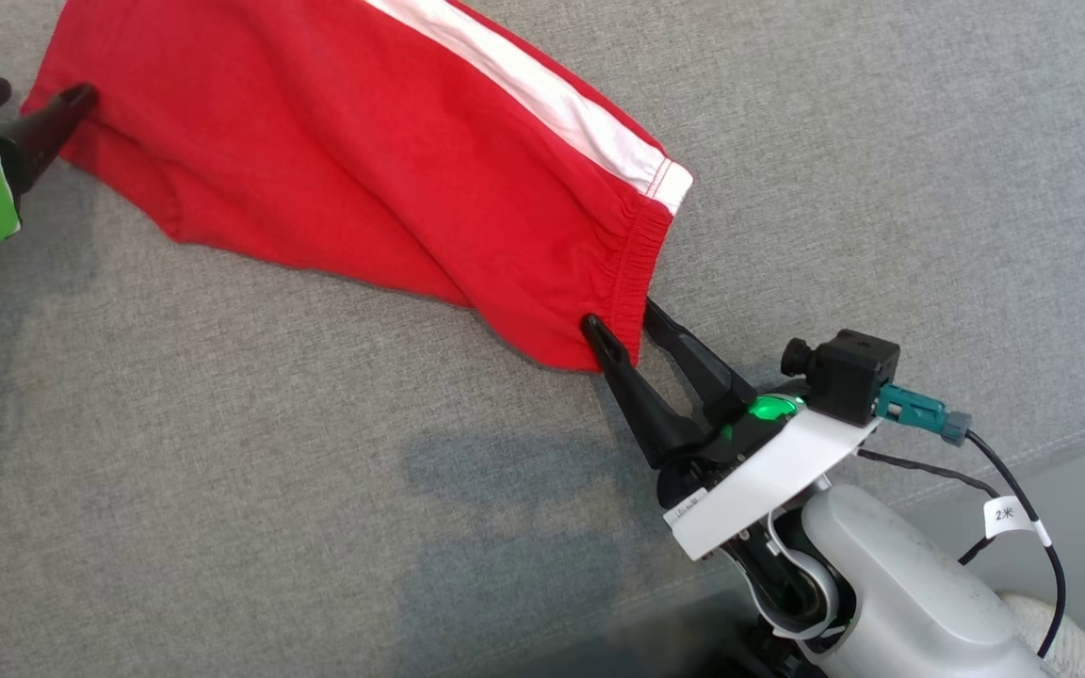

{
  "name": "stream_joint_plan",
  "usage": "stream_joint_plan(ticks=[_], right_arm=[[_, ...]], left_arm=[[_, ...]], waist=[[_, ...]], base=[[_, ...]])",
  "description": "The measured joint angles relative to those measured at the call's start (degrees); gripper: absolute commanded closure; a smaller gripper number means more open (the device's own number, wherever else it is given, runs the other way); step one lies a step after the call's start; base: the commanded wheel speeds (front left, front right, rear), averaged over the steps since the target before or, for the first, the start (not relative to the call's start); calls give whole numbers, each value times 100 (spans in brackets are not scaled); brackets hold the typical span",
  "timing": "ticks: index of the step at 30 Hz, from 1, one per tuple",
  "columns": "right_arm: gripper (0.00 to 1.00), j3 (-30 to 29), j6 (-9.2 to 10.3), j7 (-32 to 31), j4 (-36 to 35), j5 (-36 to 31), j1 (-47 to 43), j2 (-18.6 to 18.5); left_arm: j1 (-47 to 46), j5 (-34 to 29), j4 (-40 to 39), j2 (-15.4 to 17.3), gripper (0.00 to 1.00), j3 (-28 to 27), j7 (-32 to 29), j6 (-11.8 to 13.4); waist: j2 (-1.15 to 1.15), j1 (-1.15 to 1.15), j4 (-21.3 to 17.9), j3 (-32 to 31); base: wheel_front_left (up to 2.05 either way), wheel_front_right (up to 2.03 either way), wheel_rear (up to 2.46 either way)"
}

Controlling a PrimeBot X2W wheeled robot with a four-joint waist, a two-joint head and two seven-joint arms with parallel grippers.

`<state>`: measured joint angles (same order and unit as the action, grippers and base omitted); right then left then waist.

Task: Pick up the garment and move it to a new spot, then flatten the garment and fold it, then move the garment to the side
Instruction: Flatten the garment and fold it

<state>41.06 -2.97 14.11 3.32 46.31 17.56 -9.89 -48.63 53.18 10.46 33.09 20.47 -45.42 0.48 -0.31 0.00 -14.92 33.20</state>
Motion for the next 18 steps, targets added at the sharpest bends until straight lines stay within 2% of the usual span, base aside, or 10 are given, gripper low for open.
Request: stream_joint_plan(ticks=[11, 12, 14, 18], right_arm=[[0, -12, -53, 23, 120, -1, 69, 104], [0, -18, -54, 23, 130, -1, 71, 107], [0, -30, -55, 23, 154, -1, 74, 119], [0, -51, -58, 32, 213, 2, 74, 137]], left_arm=[[164, -66, -30, 13, 0, 23, -75, 148], [175, -66, -30, 12, 49, 23, -75, 156], [181, -57, -41, 8, 100, 19, -74, 157], [234, -44, -89, -27, 100, 22, -66, 157]], waist=[[0, 0, -75, 32], [0, 0, -77, 30], [0, 0, -81, 26], [0, 0, -78, 14]], base=[[0, 0, 0], [0, 0, 0], [0, 0, 0], [0, 0, 0]])
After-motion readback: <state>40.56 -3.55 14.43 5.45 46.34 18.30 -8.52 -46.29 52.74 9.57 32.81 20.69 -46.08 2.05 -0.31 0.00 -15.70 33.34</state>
